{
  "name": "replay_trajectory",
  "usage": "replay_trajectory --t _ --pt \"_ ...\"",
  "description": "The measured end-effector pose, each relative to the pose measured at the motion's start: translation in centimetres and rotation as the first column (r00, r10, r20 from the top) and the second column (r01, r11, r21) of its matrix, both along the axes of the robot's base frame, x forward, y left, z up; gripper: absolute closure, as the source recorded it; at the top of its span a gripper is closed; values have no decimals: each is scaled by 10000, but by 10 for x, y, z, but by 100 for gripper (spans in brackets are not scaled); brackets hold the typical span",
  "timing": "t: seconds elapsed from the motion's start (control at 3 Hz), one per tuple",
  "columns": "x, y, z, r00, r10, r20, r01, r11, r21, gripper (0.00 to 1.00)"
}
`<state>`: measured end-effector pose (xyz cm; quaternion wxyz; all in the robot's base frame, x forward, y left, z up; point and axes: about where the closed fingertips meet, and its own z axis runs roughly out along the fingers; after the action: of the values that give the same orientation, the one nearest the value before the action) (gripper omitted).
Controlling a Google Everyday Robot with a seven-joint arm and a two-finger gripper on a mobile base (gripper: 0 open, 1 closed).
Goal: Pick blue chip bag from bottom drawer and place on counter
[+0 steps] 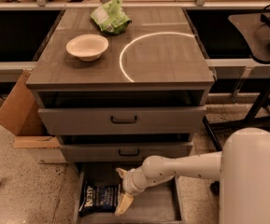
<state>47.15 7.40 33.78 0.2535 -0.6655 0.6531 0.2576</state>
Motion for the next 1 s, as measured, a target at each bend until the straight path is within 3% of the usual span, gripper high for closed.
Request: replay_trajectory --t 0.33,1.0 --pt "1 3 -6 10000 26 -30 -26 10000 -33 0" --pt "25 22 -69 9990 215 402 -218 9997 73 0"
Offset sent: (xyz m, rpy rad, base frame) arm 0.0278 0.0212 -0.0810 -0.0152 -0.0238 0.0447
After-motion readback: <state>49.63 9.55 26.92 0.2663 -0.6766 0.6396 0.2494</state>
